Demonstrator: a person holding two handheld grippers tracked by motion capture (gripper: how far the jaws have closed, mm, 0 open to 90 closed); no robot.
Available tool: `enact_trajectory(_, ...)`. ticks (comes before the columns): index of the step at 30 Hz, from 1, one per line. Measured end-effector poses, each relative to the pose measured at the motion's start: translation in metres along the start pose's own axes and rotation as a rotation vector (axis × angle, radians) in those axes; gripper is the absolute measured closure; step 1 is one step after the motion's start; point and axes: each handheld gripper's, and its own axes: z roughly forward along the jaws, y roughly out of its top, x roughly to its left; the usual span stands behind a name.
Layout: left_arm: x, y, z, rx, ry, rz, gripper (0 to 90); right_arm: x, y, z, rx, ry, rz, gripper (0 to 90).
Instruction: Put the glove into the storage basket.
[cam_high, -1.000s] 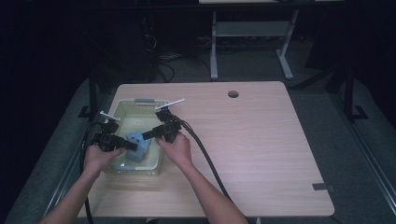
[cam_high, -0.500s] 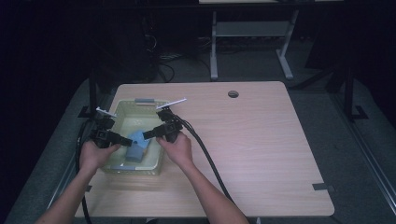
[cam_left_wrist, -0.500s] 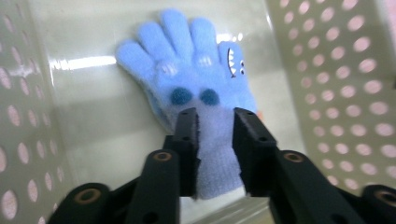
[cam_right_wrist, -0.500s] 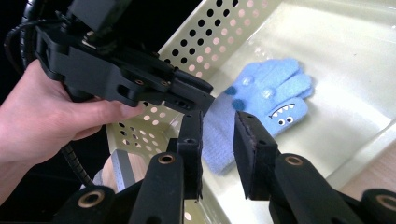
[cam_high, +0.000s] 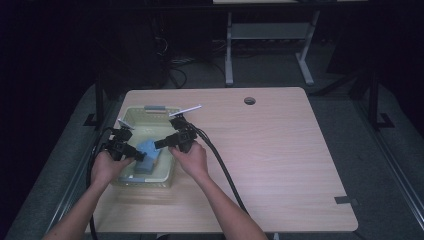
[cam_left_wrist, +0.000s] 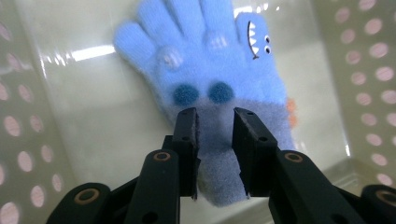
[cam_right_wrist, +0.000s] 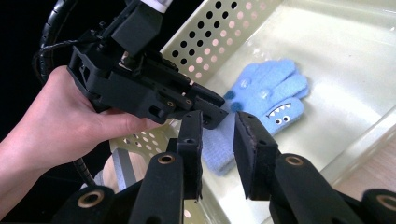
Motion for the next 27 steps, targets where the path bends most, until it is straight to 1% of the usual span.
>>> enact_trajectory(2, 0.001, 0.0, -0.004, -0.026, -0.01, -0.003, 68.4, 0.0, 0.0, -0.001, 0.004, 0.001, 0.01, 71.7)
enact_trajectory(3, 0.001, -0.001, -0.006, -0.029, -0.014, 0.004, 67.1, 0.0, -0.001, -0.001, 0.004, 0.001, 0.012, 71.4)
enact_trajectory(4, 0.001, -0.001, -0.008, -0.04, -0.019, 0.001, 65.0, 0.0, -0.001, -0.001, 0.002, 0.002, 0.014, 71.1)
enact_trajectory(5, 0.001, -0.001, -0.01, -0.056, -0.033, 0.005, 63.0, -0.001, -0.002, -0.001, 0.001, 0.001, 0.015, 70.8)
enact_trajectory(7, 0.001, -0.002, -0.014, -0.083, -0.054, -0.005, 60.7, -0.002, -0.002, -0.002, 0.005, 0.002, 0.016, 69.6)
enact_trajectory(8, 0.001, -0.002, -0.016, -0.095, -0.064, -0.006, 58.9, -0.002, -0.003, -0.004, -0.003, 0.002, 0.017, 68.7)
enact_trajectory(10, 0.002, -0.003, -0.019, -0.119, -0.084, -0.002, 57.4, -0.002, -0.004, -0.006, -0.005, 0.004, 0.017, 67.3)
enact_trajectory(11, 0.001, -0.003, -0.02, -0.131, -0.099, -0.013, 56.1, -0.002, -0.004, -0.007, -0.004, 0.002, 0.017, 66.2)
enact_trajectory(13, 0.002, -0.003, -0.023, -0.146, -0.12, -0.023, 53.9, -0.004, -0.005, -0.009, -0.003, 0.001, 0.018, 65.3)
enact_trajectory(14, 0.002, -0.003, -0.024, -0.154, -0.128, -0.028, 52.9, -0.004, -0.005, -0.01, -0.004, 0.0, 0.029, 65.0)
enact_trajectory(18, 0.002, -0.004, -0.031, -0.205, -0.165, -0.048, 49.7, -0.005, -0.004, -0.017, -0.021, 0.007, 0.024, 63.7)
enact_trajectory(22, -0.001, -0.004, -0.035, -0.248, -0.173, -0.038, 48.5, -0.007, -0.005, -0.023, -0.03, 0.01, 0.02, 60.6)
enact_trajectory(24, -0.003, -0.004, -0.036, -0.271, -0.185, -0.039, 48.0, -0.008, -0.005, -0.027, -0.035, 0.015, 0.023, 59.8)
enact_trajectory(26, -0.005, -0.004, -0.037, -0.293, -0.202, -0.043, 46.5, -0.01, -0.006, -0.032, -0.044, 0.015, 0.026, 58.4)
enact_trajectory(27, -0.007, -0.004, -0.037, -0.305, -0.218, -0.054, 46.3, -0.011, -0.006, -0.035, -0.048, 0.016, 0.029, 58.1)
